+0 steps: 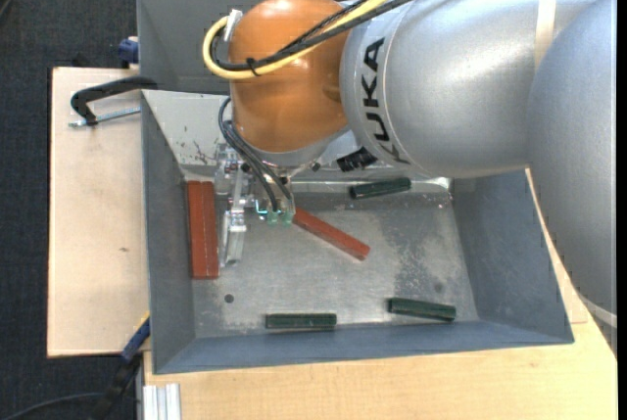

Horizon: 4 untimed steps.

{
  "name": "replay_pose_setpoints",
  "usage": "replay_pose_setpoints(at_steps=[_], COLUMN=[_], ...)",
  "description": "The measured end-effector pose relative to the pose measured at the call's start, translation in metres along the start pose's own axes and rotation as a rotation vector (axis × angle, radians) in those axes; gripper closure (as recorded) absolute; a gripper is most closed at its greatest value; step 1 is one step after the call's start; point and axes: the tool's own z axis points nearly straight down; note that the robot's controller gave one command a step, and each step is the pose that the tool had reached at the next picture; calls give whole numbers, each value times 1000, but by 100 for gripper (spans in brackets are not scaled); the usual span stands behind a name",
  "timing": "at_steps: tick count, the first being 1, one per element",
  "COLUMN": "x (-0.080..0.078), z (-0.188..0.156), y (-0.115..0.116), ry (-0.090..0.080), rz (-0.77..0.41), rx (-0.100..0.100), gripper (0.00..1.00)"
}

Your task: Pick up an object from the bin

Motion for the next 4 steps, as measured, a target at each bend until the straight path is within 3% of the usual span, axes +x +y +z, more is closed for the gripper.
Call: replay_pose_setpoints(at_steps=[1, 2, 4], x=[-61, -68, -70], z=[148, 143, 141], y=[-80, -159, -157], ry=[-2, -8, -12], rz=[-66, -77, -76], rx=[3, 4, -2], gripper=[0, 0, 0])
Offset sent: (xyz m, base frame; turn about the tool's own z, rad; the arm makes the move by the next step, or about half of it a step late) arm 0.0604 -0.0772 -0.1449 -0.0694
